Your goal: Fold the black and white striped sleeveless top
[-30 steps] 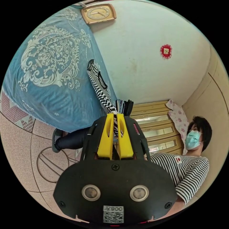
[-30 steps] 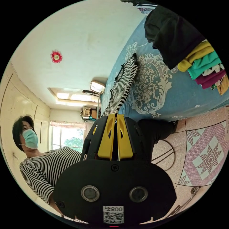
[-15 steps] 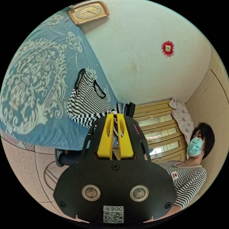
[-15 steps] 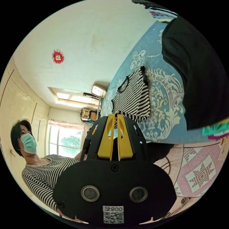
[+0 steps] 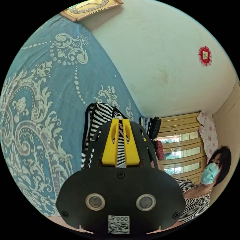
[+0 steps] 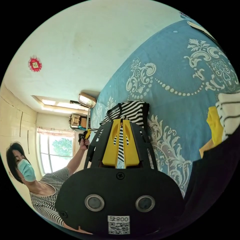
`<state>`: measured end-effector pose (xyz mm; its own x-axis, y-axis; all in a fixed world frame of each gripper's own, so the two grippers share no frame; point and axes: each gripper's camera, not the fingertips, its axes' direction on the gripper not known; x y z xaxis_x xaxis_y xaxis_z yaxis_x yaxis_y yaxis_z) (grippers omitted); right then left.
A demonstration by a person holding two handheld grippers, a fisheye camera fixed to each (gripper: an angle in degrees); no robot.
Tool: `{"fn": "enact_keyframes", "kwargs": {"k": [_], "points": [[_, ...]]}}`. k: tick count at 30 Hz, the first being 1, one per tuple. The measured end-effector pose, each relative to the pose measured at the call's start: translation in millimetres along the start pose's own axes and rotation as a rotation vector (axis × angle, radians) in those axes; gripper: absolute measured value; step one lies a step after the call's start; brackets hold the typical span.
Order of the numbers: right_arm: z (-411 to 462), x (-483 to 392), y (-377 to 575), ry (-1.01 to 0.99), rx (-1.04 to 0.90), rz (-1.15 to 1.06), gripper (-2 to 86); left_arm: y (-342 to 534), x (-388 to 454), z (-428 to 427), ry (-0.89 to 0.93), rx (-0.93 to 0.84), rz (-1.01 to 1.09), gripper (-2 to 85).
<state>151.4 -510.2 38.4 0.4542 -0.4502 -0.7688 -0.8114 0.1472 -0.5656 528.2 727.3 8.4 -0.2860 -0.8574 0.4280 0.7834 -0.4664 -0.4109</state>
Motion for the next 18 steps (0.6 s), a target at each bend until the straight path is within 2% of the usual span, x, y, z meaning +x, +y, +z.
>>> {"fn": "enact_keyframes", "kwargs": {"k": [8,14,18], "points": [[100.8,41.2,-102.8,0.052,-0.044,0.066,1.6,-86.0,-7.6,56.1,-0.058,-0.045,-0.031,5.4],[142.5,40.0,-120.7,0.025,0.013,0.062,2.1,-103.1,8.6,57.7,0.017,0.051,-0.026,8.6],[148.1,20.0,-106.8,0.058,0.12,0.012,2.1,-91.4,43.3,62.3,0.002,0.011,0.056,8.1]]}}
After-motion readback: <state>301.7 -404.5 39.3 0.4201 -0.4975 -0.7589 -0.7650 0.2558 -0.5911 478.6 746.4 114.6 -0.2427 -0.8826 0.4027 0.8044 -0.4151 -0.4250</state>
